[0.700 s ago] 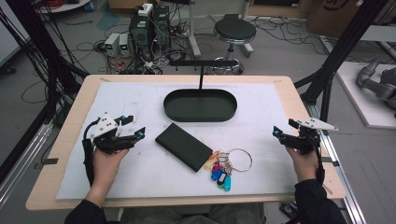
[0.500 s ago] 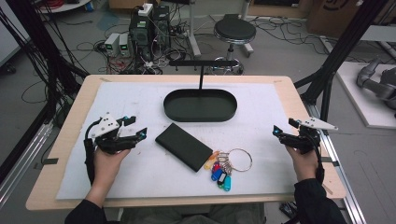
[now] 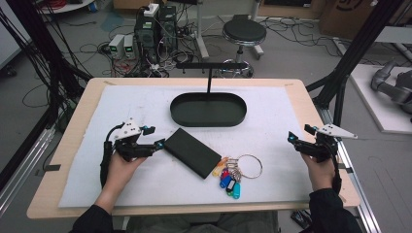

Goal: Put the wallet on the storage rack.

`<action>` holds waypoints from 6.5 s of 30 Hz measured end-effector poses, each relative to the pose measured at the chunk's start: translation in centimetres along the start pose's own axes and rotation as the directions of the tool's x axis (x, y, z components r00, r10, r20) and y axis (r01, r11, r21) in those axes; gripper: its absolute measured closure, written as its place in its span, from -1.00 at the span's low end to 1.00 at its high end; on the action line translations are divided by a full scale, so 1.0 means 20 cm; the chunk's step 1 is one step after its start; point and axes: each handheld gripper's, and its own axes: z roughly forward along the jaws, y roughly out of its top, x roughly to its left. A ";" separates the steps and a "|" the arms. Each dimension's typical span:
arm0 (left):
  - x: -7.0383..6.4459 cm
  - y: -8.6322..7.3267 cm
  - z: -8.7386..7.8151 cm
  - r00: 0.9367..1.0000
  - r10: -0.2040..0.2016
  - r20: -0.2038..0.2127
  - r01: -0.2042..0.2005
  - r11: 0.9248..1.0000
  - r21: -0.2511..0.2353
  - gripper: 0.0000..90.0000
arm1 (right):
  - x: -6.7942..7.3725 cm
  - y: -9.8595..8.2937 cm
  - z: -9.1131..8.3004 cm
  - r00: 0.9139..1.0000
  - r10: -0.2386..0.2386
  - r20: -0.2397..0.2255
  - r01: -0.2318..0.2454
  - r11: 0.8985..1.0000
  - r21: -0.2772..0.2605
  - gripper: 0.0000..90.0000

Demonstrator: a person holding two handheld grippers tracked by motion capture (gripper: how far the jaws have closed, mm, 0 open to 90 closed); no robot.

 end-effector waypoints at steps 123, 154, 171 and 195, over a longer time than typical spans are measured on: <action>0.03 -0.08 0.12 0.999 -0.017 0.029 0.010 0.973 0.232 0.40 | 1.27 -0.06 0.31 0.586 -0.631 -0.508 0.714 0.699 -0.045 0.29; 0.00 0.12 0.21 0.971 0.240 -0.005 -0.238 0.967 0.085 -0.09 | 0.86 0.15 0.27 0.761 -0.292 -0.579 0.320 0.946 -0.056 0.77; 0.06 0.12 0.36 0.957 0.264 0.123 -0.263 0.964 -0.023 0.08 | 0.80 0.16 0.29 0.771 -0.241 -0.589 0.273 0.961 -0.037 0.76; -0.01 0.11 0.25 0.964 0.233 0.126 -0.233 0.972 -0.017 0.62 | 0.72 0.14 0.40 0.812 -0.158 -0.561 0.235 0.970 0.066 0.67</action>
